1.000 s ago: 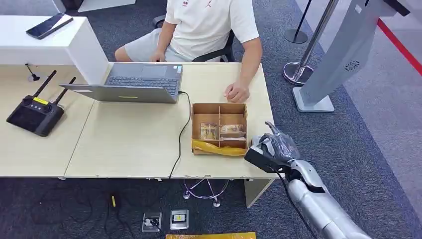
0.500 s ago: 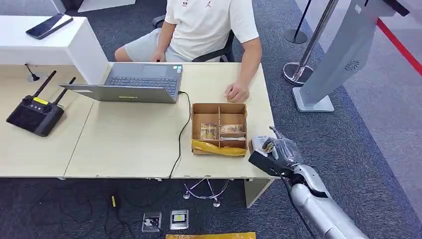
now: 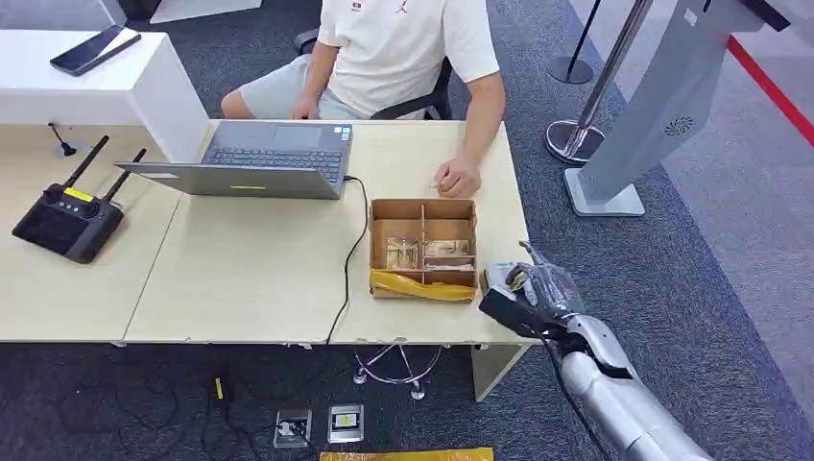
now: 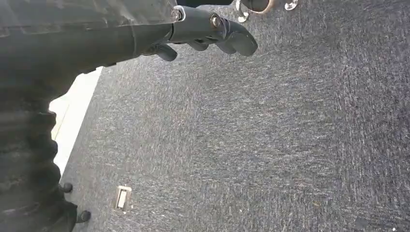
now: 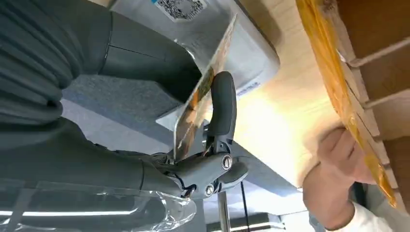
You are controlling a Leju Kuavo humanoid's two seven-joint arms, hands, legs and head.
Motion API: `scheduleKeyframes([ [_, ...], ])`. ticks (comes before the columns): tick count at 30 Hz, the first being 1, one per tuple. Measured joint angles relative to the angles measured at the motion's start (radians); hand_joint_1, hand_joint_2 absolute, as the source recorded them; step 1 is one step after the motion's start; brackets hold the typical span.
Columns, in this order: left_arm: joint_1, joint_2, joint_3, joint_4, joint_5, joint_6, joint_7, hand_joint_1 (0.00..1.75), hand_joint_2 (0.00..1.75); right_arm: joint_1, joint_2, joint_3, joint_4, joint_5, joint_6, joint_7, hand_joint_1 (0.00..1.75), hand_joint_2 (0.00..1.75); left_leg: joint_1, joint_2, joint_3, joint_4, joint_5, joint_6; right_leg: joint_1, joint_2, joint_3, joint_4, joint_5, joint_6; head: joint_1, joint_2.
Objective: Pass the card to the sensor for recognition and then transmit it.
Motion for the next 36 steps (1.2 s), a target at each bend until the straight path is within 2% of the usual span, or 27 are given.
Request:
scheduleKeyframes([
  [7, -0.001, -0.001, 0.000, 0.000, -0.013, -0.001, -0.001, 0.00, 1.75, -0.080, 0.006, -0.016, 0.000, 0.004, -0.004, -0.020, 1.75, 1.75, 0.000, 0.000, 0.000, 0.000, 0.000, 0.000, 0.000, 0.000, 0.000, 0.000, 0.000, 0.000, 0.000, 0.000],
  [20, -0.002, -0.002, -0.002, 0.000, -0.059, -0.012, -0.041, 0.00, 1.75, -0.355, 0.051, -0.066, 0.017, 0.061, -0.047, -0.115, 1.75, 1.75, 0.000, 0.000, 0.000, 0.000, 0.000, 0.000, 0.000, 0.000, 0.000, 0.001, 0.000, 0.000, -0.001, 0.000],
  [26, -0.003, -0.002, -0.003, 0.000, -0.071, -0.020, -0.050, 0.00, 1.75, -0.411, 0.078, -0.072, 0.051, 0.076, -0.047, -0.127, 1.75, 1.75, 0.000, 0.000, 0.000, 0.000, 0.000, 0.000, 0.000, -0.001, 0.000, 0.001, 0.000, 0.000, 0.000, 0.000],
  [36, -0.005, 0.008, -0.027, 0.000, -0.100, -0.038, -0.068, 0.00, 1.75, -0.564, 0.163, -0.070, 0.211, 0.130, -0.068, -0.169, 1.75, 1.75, 0.000, 0.000, -0.001, 0.000, 0.000, 0.000, 0.000, 0.000, -0.001, 0.001, 0.000, 0.000, 0.000, 0.000],
])
